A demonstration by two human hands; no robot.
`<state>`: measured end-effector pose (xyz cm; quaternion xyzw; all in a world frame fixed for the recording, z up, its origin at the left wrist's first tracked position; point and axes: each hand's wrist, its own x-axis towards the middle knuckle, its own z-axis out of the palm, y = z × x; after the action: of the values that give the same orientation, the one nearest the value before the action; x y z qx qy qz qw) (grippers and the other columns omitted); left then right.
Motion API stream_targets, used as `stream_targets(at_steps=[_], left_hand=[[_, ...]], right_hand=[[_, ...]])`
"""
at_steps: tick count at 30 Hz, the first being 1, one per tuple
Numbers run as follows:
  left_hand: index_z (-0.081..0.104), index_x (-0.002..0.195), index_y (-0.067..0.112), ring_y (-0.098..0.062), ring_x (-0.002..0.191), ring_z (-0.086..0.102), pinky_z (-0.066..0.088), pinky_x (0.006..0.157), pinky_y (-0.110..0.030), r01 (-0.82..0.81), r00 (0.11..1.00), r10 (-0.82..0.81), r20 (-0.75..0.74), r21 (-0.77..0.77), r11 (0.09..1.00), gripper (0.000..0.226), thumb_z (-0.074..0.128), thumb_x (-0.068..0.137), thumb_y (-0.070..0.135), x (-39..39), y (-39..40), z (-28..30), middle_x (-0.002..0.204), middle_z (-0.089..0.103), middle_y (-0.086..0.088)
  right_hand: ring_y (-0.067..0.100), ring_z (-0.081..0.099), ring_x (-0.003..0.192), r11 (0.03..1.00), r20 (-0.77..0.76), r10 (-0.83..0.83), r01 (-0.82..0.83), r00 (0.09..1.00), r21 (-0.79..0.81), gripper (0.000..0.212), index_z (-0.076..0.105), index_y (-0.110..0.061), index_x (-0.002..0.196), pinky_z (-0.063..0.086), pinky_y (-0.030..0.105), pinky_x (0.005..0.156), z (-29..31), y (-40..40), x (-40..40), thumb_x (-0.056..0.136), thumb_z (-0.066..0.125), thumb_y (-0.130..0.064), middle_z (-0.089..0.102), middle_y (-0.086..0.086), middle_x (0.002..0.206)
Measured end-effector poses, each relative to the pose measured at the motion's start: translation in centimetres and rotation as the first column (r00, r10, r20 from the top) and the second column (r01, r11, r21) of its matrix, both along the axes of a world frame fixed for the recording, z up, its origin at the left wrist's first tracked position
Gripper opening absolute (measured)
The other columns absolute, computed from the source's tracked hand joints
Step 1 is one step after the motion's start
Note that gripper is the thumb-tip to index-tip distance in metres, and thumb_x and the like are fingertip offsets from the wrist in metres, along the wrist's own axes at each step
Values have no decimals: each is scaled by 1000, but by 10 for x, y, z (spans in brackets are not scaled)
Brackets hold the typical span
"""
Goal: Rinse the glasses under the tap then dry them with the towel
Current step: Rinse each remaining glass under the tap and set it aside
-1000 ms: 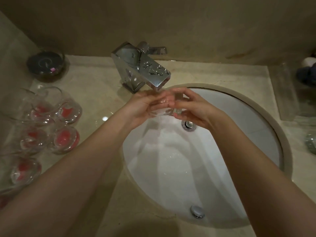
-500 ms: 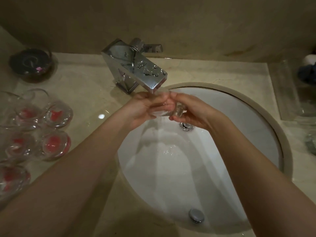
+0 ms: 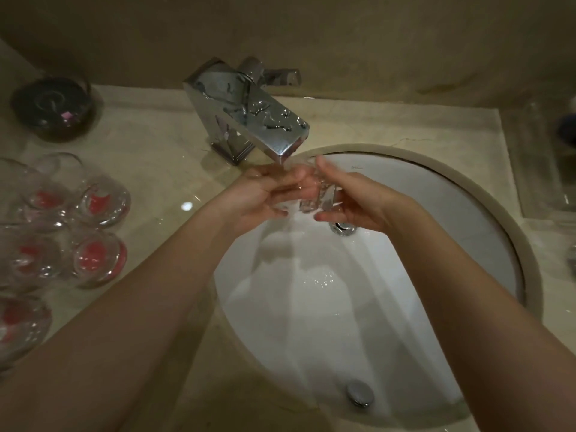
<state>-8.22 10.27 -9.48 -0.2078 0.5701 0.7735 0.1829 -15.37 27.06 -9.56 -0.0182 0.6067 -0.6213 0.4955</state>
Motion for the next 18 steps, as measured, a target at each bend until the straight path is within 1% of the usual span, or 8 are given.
stream_targets(at_steps=[2,4,5,8,9,11,14,18], left_hand=[[71,96,19,-9,86,72,47,86,-40,-11,1000,11,0,9,1000,27,68,71,29,1,0,0,90,75,4],[68,103,11,-11,83,72,54,71,-31,-35,999,35,3,28,999,38,69,69,28,1,0,1,93,73,0],[68,101,12,-10,81,72,55,66,-28,-39,999,39,6,34,999,35,69,69,27,1,0,1,92,73,-1],[72,73,24,-7,78,73,50,72,-32,-15,1000,15,-2,25,1000,7,67,70,27,2,-1,3,81,75,5],[73,79,24,-7,78,73,47,77,-35,-7,1000,7,-6,20,1000,11,67,70,27,3,-1,4,81,75,6],[71,91,21,-8,81,73,45,87,-40,0,1000,0,-4,-1,1000,22,68,70,28,5,-1,4,84,76,5],[68,90,17,-9,79,73,52,74,-31,-8,1000,8,2,-7,1000,23,69,69,27,5,-2,5,81,75,2],[69,96,13,-11,78,72,49,67,-28,-51,998,50,23,45,998,23,69,74,22,4,-2,3,85,74,-1]], right_hand=[[14,70,77,1000,15,-10,10,1000,21,34,69,-18,103,56,23,64,0,-2,1,87,59,-47,71,2,88],[13,67,76,998,-50,-54,55,997,10,25,65,-15,112,56,25,68,-2,-2,2,89,66,-25,68,1,91],[15,66,81,997,-85,-67,68,994,19,32,63,-15,117,56,26,70,-2,-2,3,86,69,-18,66,1,95],[24,69,87,998,-8,-47,48,999,51,41,67,-15,112,58,29,69,1,-4,4,83,65,-44,69,5,94],[23,70,81,996,50,-47,43,998,81,47,67,-14,109,58,28,64,4,-5,4,84,59,-53,69,7,91],[21,68,73,994,69,-61,54,996,99,41,65,-11,109,57,26,59,7,-6,5,93,54,-47,65,11,93],[20,65,84,995,-31,-79,80,996,57,28,62,-12,116,56,26,65,6,-3,6,90,64,-24,64,9,99],[20,70,72,996,106,-38,29,994,83,46,67,-11,103,57,26,60,9,-1,7,80,63,-51,69,12,88]])
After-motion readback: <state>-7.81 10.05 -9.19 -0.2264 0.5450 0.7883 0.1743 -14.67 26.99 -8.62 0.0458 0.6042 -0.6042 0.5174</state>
